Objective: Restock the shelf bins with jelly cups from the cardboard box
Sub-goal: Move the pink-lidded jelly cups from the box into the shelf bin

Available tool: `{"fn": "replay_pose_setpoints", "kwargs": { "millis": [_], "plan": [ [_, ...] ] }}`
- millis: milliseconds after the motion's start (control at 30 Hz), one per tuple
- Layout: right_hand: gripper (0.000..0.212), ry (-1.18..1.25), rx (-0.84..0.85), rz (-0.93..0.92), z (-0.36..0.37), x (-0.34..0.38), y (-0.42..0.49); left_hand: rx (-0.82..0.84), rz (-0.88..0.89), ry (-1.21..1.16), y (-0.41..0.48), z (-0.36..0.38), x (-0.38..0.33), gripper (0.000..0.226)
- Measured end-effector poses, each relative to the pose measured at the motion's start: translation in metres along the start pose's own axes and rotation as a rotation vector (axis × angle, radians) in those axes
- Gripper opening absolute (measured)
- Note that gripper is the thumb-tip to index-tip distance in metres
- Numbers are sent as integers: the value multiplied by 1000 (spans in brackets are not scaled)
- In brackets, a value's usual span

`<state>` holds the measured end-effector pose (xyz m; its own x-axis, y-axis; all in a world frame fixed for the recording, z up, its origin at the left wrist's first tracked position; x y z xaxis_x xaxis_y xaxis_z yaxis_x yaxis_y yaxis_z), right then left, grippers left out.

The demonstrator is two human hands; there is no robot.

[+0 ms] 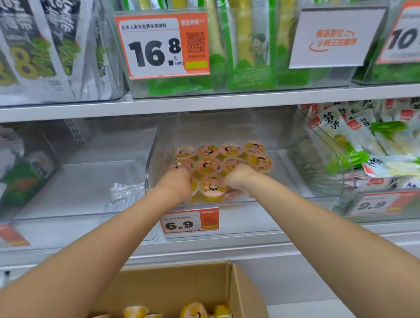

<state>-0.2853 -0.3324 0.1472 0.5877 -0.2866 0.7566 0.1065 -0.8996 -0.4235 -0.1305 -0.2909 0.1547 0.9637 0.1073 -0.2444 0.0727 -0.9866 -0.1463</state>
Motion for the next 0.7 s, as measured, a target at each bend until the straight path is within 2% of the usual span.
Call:
{"fn": "replay_pose_setpoints", "kwargs": {
  "millis": [200,300,400,467,500,567,700],
  "plan": [
    [30,113,18,-10,-4,-3,-8,-50,-60,-108,-7,-2,-4,43],
    [27,17,-29,-44,-9,-6,-10,-59,-56,-184,-12,-5,-4,42],
    [2,-228,-230,-203,-12,4,-31,-143,5,-366,-24,-12,-6,26],
    [12,-310,-400,-368,-10,12,-54,-232,46,-499,-39,-16,-10,9],
    [13,-311,-466,-451,-7,14,-67,-279,61,-538,-48,-17,-12,14],
    [12,-270,-527,-589,2,11,-92,-361,90,-575,-68,-17,-15,19],
    [9,-290,-535,-728,34,-14,-132,-471,105,-648,-114,-10,-11,9]
  ]
}}
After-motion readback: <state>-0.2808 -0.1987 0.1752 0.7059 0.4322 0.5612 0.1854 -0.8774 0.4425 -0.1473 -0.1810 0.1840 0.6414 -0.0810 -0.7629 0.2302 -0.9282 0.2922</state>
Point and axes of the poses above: each hand's wrist, its own y-axis towards the middle knuckle, its own z-axis out of the palm, x = y × z, the point moved 1 cm from there along y, towards the middle knuckle, and after that the axes turned 5 degrees about -y, right-handed, at the moved point
